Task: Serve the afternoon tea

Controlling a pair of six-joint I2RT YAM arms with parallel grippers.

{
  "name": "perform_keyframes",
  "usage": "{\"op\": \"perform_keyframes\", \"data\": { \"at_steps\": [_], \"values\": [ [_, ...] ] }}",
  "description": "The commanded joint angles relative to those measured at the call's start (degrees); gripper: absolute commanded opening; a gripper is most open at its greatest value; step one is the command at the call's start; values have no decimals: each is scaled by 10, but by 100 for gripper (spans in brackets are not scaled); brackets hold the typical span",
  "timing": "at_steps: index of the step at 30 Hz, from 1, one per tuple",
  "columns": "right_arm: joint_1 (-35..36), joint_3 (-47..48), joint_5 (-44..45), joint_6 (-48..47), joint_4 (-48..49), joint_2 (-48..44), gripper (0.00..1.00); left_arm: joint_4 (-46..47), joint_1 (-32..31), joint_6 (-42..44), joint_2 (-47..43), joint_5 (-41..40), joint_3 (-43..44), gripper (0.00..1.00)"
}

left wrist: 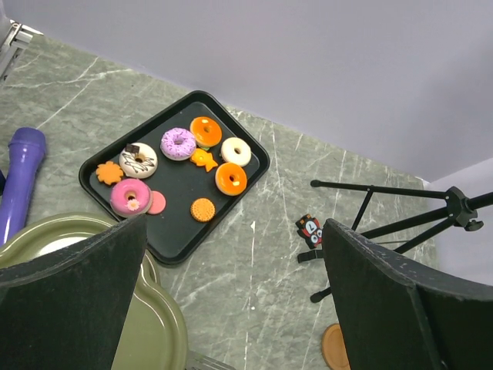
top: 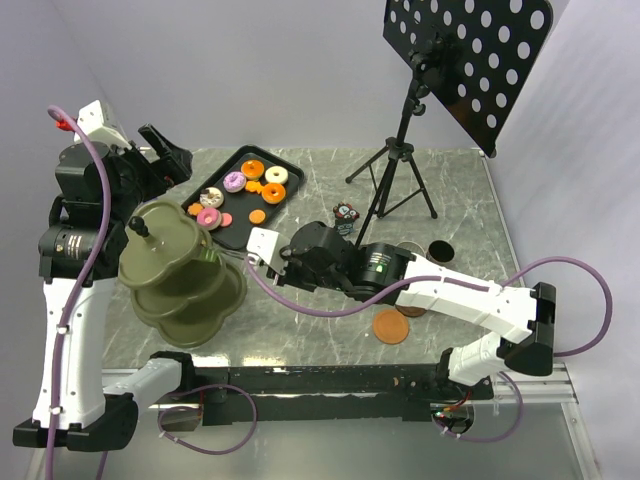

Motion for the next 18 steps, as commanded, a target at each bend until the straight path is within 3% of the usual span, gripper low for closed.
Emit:
{"op": "perform_keyframes", "data": {
  "at_steps": [1,12,18],
  "values": [
    [5,5,-10,-9,59,10,0,6,3,-2,-12,-6,18,100],
    [5,12,-17,-8,68,42,1,3,3,-1,-13,3,13,100],
    [5,17,-17,-3,60,40,33,2,3,-2,-15,7,10,100]
  ]
}}
